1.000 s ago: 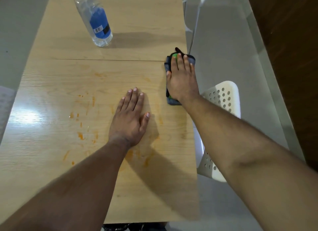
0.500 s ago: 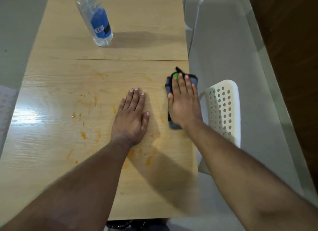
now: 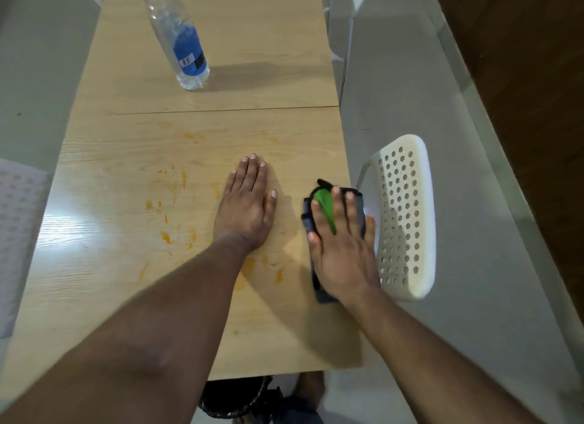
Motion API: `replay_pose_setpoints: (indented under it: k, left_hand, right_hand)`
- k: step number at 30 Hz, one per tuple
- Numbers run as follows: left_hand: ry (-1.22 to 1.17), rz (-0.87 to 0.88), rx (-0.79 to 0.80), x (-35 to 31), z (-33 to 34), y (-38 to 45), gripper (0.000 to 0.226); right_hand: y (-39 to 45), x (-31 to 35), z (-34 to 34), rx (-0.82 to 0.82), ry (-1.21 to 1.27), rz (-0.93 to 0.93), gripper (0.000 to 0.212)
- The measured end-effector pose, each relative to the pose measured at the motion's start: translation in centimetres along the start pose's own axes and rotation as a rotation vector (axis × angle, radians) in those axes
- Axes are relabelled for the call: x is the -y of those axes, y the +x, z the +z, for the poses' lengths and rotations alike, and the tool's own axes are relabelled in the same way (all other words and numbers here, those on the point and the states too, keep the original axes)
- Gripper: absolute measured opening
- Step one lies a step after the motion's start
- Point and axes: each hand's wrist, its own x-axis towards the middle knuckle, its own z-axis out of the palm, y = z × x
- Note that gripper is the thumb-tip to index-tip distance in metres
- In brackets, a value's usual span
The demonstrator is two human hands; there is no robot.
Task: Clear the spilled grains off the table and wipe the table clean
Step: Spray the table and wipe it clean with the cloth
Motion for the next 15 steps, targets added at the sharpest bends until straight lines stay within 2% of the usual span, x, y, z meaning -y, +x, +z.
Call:
replay_pose_setpoints:
  k: [3,8,12,15]
  left_hand:
    - [-0.008,-0.001,-0.005,-0.1,-0.2,-0.4,0.071]
    - [0.005,0.013,-0.024,-0.2,-0.3,-1.1,0.072]
    - [0.017,0.04,0.008,0.3,-0.6,-1.8,0.068]
    - [0.014,0.099,0.058,1.5,-0.6,-3.1,0.064]
  right_hand:
    - [1.1,0.0,0.0,-0.039,0.019,0.11,0.062]
    - [4.8,1.6,0.1,-0.065,0.01,0.116,0.063]
    - [-1.3,2.8,0.8,-0.066,-0.007,-0.033,0.063]
    - [-8.1,1.9,1.8,-0.016,-0.016,-0.045,0.062]
